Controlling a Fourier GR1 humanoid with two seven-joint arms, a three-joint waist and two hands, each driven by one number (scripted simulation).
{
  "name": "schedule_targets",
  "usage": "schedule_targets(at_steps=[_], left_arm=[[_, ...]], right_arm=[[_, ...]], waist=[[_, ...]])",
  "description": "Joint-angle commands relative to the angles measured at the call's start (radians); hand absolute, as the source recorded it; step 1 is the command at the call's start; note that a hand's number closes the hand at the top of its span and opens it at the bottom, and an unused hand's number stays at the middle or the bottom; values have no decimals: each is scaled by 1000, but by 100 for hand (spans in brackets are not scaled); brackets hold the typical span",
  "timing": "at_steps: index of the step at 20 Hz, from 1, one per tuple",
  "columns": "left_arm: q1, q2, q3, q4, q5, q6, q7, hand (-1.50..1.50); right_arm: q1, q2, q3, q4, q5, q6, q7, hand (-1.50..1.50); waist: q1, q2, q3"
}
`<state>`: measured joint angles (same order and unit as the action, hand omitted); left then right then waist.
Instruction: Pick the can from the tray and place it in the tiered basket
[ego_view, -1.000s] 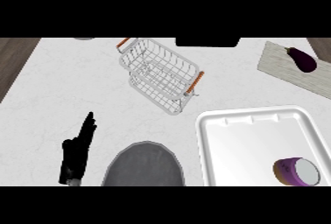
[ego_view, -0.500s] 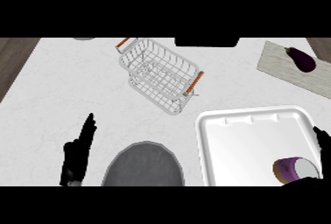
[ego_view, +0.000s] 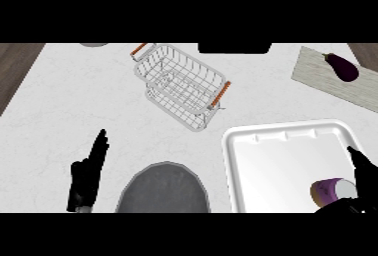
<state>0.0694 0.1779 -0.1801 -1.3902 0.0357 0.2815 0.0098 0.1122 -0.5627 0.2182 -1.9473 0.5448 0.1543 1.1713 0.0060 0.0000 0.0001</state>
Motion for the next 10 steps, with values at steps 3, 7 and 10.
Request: schedule_targets(at_steps=[3, 7, 10], left_arm=[[-37, -8, 16, 32, -9, 4, 17, 0], [17, 7, 33, 4, 3, -11, -13, 0], [10, 16, 33, -25, 14, -34, 27, 0]], right_arm=[[-17, 38, 4, 45, 16, 86, 165, -150], [5, 74, -15, 98, 9, 76, 119, -150], [-2, 67, -67, 77, -32, 121, 135, -150]], waist=[[-6, 1, -1], [-4, 0, -1], [-5, -1, -1]])
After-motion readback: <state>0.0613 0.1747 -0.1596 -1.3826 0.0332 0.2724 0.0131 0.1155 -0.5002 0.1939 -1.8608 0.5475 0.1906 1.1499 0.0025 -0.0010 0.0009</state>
